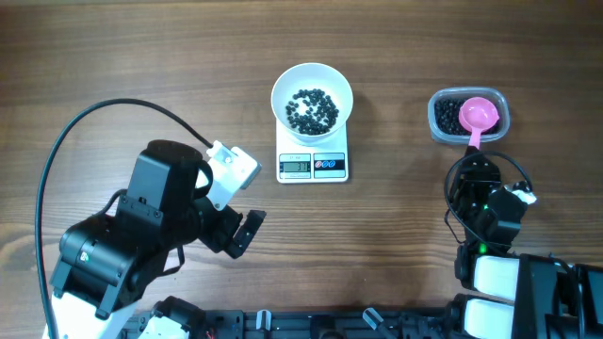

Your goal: Scoop item into bowl and weigh 150g on scale

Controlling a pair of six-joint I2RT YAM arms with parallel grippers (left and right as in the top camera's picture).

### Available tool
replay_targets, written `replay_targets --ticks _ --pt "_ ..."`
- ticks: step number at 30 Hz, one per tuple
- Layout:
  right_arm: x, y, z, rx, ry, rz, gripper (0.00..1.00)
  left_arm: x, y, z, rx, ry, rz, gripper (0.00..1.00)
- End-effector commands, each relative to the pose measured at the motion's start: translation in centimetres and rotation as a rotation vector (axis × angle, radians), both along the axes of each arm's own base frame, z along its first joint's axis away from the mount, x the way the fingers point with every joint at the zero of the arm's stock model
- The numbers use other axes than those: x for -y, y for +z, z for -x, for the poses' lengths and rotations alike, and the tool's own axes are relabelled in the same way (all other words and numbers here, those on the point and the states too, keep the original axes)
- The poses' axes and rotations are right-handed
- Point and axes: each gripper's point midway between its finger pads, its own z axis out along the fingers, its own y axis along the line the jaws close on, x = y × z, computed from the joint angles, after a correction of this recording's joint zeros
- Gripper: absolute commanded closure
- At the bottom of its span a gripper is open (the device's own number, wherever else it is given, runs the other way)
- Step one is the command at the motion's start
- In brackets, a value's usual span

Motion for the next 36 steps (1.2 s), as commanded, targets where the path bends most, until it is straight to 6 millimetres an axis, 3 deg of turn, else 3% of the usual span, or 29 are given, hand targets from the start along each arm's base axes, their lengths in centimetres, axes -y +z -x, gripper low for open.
replay_targets --ticks 1,9,12,15,33,36 --pt "0.6 0.2 -0.2 0.005 -0.030 0.014 0.41 -0.1 0.5 -0.1 0.023 -0.003 0.001 0.00" --pt "0.7 0.6 -0.6 0.017 -0.034 0.018 0.54 -0.1 0.5 -0.1 0.023 -0.003 0.001 0.00" --pt "0.8 0.9 -0.9 0.026 -0.033 0.020 0.55 -0.1 0.5 -0.1 0.023 -0.003 0.001 0.00" --pt "0.8 1.2 -1.1 0.034 -0.033 0.020 0.64 -0.1 0.5 -0.1 0.023 -0.003 0.001 0.00" --pt "0.6 1.1 -1.2 0.031 -0.022 0.016 0.82 -0.1 0.5 -0.1 0.023 -0.003 0.001 0.00" --pt "0.6 1.1 -1.2 0.031 -0.021 0.016 0.89 -0.1 0.5 -0.1 0.023 -0.003 0.001 0.00"
